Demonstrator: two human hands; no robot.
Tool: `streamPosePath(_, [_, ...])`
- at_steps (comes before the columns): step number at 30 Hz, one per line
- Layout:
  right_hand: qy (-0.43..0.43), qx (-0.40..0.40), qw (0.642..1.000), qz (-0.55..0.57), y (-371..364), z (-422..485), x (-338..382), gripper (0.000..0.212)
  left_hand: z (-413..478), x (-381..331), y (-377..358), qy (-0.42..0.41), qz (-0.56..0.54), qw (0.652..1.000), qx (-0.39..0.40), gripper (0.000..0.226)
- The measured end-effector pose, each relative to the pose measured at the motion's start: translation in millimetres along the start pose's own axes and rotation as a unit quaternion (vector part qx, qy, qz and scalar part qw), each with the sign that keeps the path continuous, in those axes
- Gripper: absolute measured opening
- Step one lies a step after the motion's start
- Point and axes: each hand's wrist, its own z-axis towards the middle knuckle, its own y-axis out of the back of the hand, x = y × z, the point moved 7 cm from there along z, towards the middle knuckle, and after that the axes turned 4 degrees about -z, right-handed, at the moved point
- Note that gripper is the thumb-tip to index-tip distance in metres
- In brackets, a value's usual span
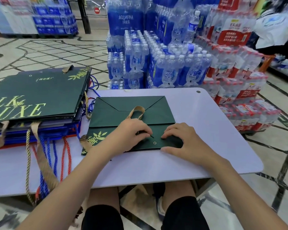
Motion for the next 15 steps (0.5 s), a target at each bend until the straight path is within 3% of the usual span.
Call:
streamPosePath(9, [-0.005, -0.014, 1.000, 0.002, 1.1, -2.0, 0.8, 0.035, -0.7, -2.3, -10.6, -0.038, 0.029, 0.999, 0.014, 0.026])
streamPosePath(15, [-0.007, -0.043, 0.999, 0.024, 2.6, -2.6, -0.2, 0.035, -1.4, -3.1, -10.8, -0.060, 0.035, 0.997, 0.030, 0.024])
